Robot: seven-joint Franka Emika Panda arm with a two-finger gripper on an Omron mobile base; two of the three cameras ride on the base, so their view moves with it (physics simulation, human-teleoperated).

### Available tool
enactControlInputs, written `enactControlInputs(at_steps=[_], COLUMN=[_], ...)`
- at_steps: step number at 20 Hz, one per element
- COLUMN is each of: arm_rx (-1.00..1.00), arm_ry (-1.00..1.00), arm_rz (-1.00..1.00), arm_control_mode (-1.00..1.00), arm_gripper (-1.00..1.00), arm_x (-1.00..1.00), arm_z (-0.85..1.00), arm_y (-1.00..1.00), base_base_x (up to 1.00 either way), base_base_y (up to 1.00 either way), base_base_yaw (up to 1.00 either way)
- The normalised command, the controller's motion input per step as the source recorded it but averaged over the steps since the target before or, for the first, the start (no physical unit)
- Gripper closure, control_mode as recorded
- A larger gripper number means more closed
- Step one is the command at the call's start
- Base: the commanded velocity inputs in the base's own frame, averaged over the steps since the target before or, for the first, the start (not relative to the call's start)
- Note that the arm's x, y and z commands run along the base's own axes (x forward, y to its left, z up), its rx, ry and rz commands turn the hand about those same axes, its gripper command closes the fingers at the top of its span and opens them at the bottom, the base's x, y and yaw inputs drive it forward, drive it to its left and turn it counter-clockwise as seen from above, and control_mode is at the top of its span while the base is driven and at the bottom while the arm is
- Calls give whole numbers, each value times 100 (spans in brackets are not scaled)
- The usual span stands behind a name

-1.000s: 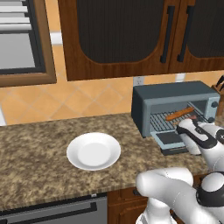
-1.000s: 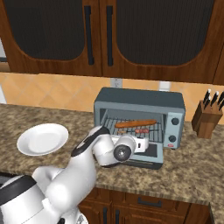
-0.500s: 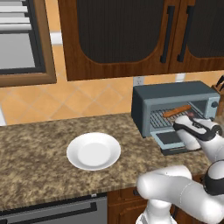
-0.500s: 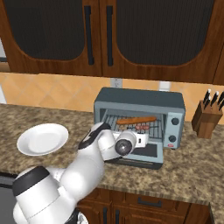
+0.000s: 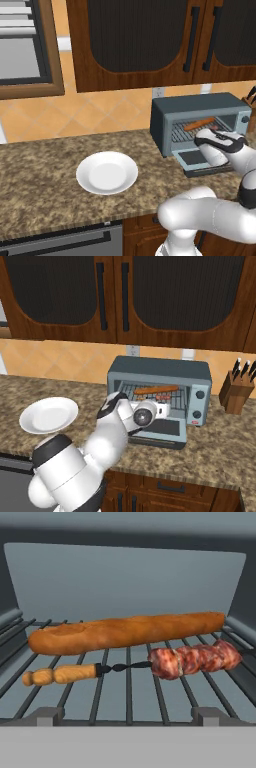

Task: Pick up the kebab skewer and baguette bread, and place them inside the toaster oven. Close the toaster oven door and start by setting the timer.

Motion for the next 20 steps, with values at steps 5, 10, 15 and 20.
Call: enactControlInputs(at_steps=[5,10,15,20], arm_rx=[0,0,0,0], arm_ry=[0,0,0,0], arm_rz=[0,0,0,0], arm_control_mode=[-100,-100,-100,-100], arm_gripper=[-100,-100,-100,-100], arm_x=[29,22,13,3], arm_z=[0,0,0,0], arm_y=[0,0,0,0], base_base_x=[0,0,0,0], base_base_y=[0,0,0,0], base_base_yaw=[0,0,0,0])
